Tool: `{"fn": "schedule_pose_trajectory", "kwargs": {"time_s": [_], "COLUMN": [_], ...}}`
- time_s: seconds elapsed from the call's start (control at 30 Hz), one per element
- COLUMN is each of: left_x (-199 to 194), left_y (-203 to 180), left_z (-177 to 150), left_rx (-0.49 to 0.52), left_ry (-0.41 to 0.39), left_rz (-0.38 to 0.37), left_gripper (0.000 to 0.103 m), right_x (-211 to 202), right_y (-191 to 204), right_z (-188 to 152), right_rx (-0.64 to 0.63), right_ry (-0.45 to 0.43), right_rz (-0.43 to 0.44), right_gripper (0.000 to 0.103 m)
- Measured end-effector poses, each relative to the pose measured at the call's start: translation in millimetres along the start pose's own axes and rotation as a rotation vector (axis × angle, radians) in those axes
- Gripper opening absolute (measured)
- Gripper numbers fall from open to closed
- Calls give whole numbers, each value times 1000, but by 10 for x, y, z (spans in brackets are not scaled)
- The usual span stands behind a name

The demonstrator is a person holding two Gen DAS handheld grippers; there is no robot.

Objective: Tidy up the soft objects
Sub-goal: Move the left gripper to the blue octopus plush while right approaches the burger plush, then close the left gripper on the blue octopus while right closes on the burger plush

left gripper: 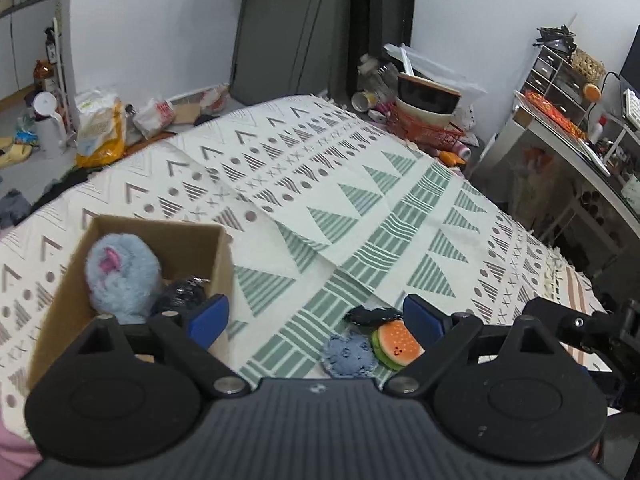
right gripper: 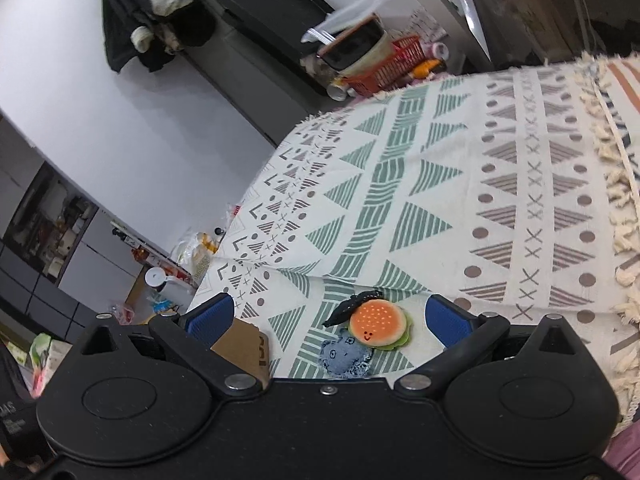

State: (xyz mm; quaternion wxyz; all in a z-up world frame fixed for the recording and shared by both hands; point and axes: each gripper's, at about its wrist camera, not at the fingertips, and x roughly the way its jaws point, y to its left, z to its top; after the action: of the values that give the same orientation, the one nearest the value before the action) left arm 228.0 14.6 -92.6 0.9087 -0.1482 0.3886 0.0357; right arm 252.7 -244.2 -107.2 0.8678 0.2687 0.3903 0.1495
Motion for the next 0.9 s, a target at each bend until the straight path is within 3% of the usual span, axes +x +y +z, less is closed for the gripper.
{"fn": "schedule_pose_trajectory", "kwargs": {"time_s": [0.27, 0.57, 0.7, 0.8, 0.9], "left_x": [338, 817, 1043, 1211, 1349], "left_y": [-157, -184, -161, -125, -105], "left_z": [-105, -240, -305, -350, -387], "left_rx": [34, -5, -39, -69, -76], "left_ry": [42, 131, 175, 216, 254], "left_rz": [-11, -41, -49, -64, -51], "left_gripper": [93, 92, 84, 71, 69], "right_x": [185, 580, 806, 948, 1069], "right_y": [-76, -316, -483, -540, -569], "right_z": [28, -3, -24, -52, -60], "right_rx": [15, 73, 149, 173, 181], "right_ry": [29, 137, 203, 241, 260], "right_rz": [-6, -22, -8, 1, 12], "right_gripper": [103, 102, 83, 77, 71]}}
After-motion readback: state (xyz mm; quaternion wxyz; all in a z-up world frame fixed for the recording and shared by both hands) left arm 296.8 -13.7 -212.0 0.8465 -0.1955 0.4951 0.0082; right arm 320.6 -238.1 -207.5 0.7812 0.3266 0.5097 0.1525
